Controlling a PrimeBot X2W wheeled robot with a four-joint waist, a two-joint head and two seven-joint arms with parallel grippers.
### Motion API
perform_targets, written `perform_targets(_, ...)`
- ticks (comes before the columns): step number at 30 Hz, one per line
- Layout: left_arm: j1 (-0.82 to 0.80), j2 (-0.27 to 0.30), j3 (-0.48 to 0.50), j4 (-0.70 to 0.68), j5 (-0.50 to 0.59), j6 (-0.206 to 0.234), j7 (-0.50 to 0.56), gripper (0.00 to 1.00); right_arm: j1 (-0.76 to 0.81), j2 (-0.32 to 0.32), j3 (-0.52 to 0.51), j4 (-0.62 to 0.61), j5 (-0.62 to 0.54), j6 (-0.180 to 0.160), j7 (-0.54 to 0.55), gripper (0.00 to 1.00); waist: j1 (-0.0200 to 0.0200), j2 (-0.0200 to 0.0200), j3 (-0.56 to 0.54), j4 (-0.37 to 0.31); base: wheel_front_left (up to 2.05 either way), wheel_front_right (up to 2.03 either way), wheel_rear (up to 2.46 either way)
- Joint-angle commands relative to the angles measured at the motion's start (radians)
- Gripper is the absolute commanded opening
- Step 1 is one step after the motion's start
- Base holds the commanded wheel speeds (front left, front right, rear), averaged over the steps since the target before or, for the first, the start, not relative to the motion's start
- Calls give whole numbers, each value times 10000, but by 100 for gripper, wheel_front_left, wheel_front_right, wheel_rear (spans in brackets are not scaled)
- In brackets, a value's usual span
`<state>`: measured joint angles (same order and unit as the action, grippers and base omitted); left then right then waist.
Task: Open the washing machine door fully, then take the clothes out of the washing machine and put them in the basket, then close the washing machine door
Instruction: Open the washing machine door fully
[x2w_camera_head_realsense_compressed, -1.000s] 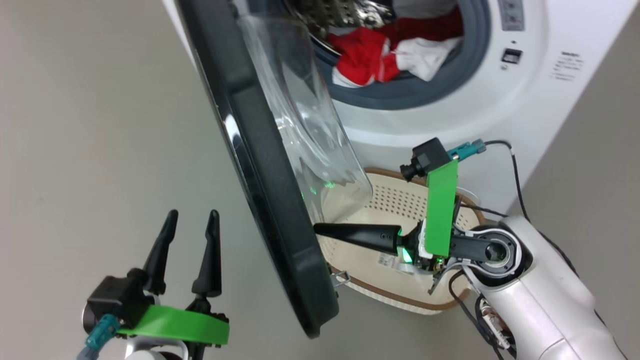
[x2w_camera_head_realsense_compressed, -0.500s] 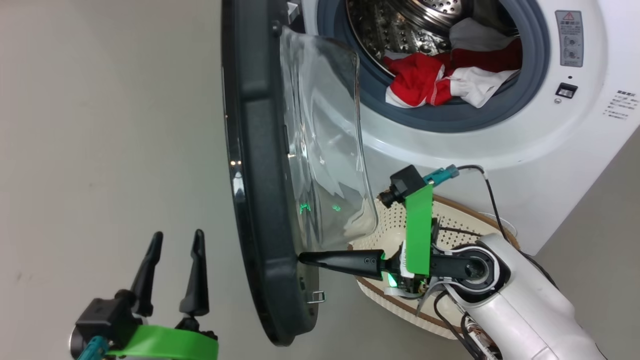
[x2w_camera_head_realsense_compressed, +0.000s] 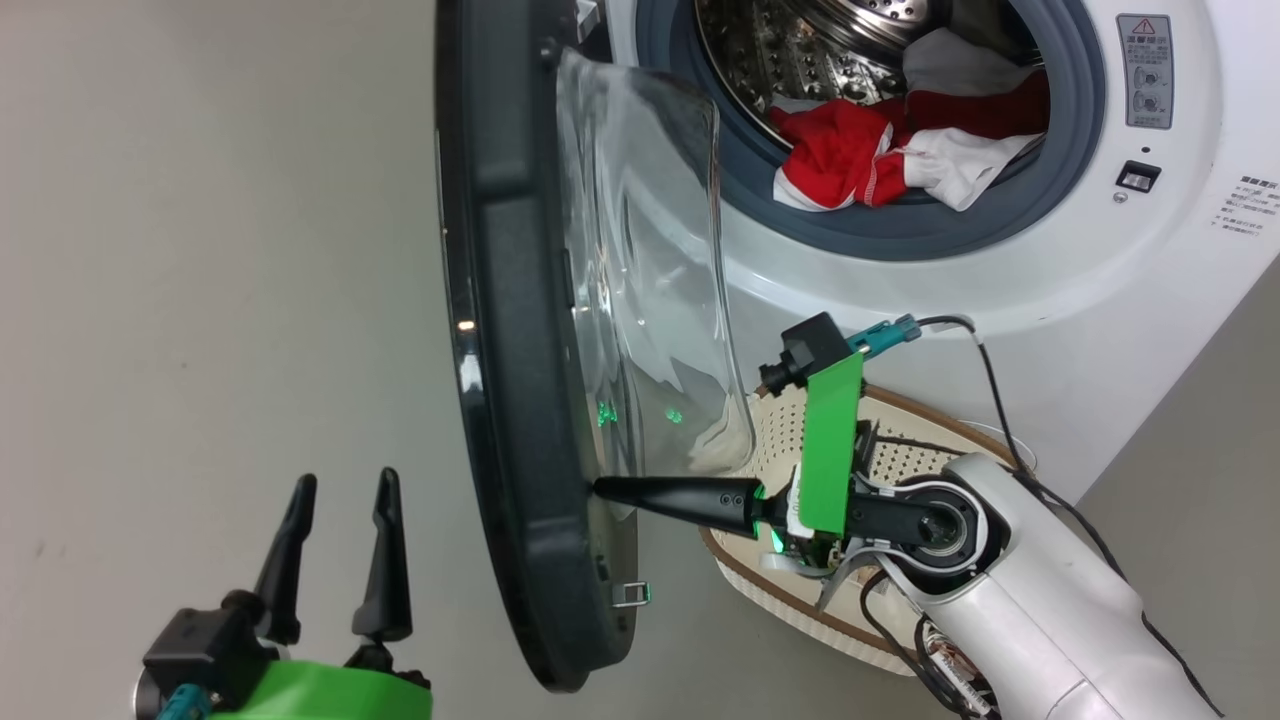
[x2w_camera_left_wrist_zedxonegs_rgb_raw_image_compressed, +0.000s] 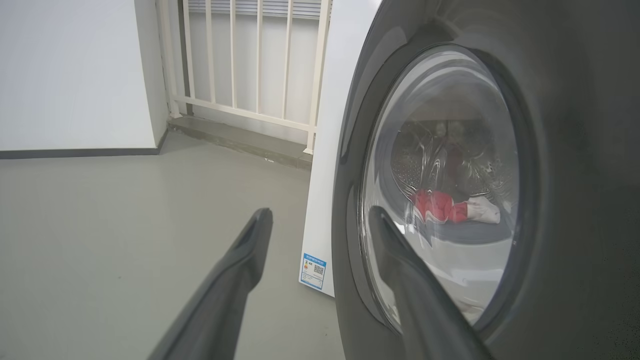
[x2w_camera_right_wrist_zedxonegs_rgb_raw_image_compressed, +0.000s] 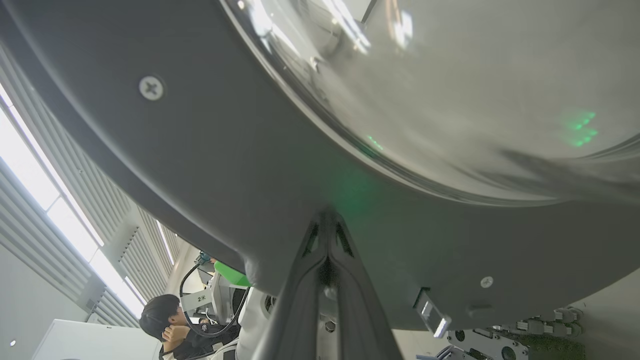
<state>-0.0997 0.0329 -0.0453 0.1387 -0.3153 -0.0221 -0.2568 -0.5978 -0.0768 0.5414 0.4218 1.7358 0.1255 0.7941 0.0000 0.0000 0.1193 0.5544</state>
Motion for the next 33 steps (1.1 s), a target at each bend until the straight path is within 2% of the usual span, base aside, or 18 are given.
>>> perform_targets(1, -169, 173, 252, -153, -62, 39, -49, 100, -208, 265, -35, -279, -230, 52, -217, 0, 0, 0, -15, -20, 0, 0, 0)
perform_targets(2, -199, 173, 215, -119, -70, 35, -49, 100, -179, 265, -78, -308, -352, 52, -279, 7, 0, 0, -27, -30, 0, 0, 0)
perform_targets(3, -229, 173, 182, -86, -72, 34, -49, 100, -137, 265, -149, -353, -487, 52, -382, 28, 0, 0, -43, -40, 0, 0, 0)
perform_targets(4, -229, 173, 182, -86, -72, 34, -49, 100, -137, 265, -149, -353, -487, 52, -382, 28, 0, 0, -43, -40, 0, 0, 0)
perform_targets(5, -258, 173, 153, -55, -75, 35, -49, 100, -87, 262, -233, -429, -635, 52, -519, 45, 0, 0, -64, -51, 0, 0, 0)
perform_targets(6, -284, 173, 128, -28, -77, 39, -49, 100, -10, 254, -350, -507, -769, 52, -708, 87, 0, 0, -84, -60, 0, 0, 0)
perform_targets(7, -304, 173, 110, -3, -79, 40, -49, 100, 78, 231, -458, -582, -895, 52, -889, 100, 0, 0, -101, -66, 0, 0, 0)
perform_targets(13, -367, 173, 20, 119, -63, 35, -49, 100, 859, -195, -806, -1456, -2010, 52, -2342, 100, 0, 0, -251, -111, 0, 0, 0)
perform_targets(14, -359, 173, 8, 141, -41, 36, -49, 100, 1142, -419, -816, -1724, -2570, 52, -3139, 100, 0, 0, -320, -127, 0, 0, 0)
perform_targets(18, -316, 173, 38, 201, -42, 38, -49, 100, 1582, -1096, -391, -1849, -4183, 52, -5147, 100, 0, 0, -445, -157, 0, 0, 0)
perform_targets(22, -257, 173, 39, 323, 3, 18, -49, 100, 1765, -1710, 386, -1354, -5765, 52, -7356, 100, 0, 0, -589, -189, 0, 0, 0)
perform_targets(27, -167, 173, 88, 471, 149, -53, -49, 100, 1800, -1923, 809, -311, -6721, 52, -9629, 100, 0, 0, -796, -245, 0, 0, 0)
perform_targets(30, -91, 173, 162, 516, 249, -92, -49, 100, 1736, -1886, 896, 446, -7627, 52, -10352, 100, 0, 0, -917, -287, 0, 0, 0)
perform_targets(33, -38, 173, 218, 512, 286, -107, -49, 100, 1732, -1692, 538, 979, -8706, 52, -10538, 100, 0, 0, -983, -321, 0, 0, 0)
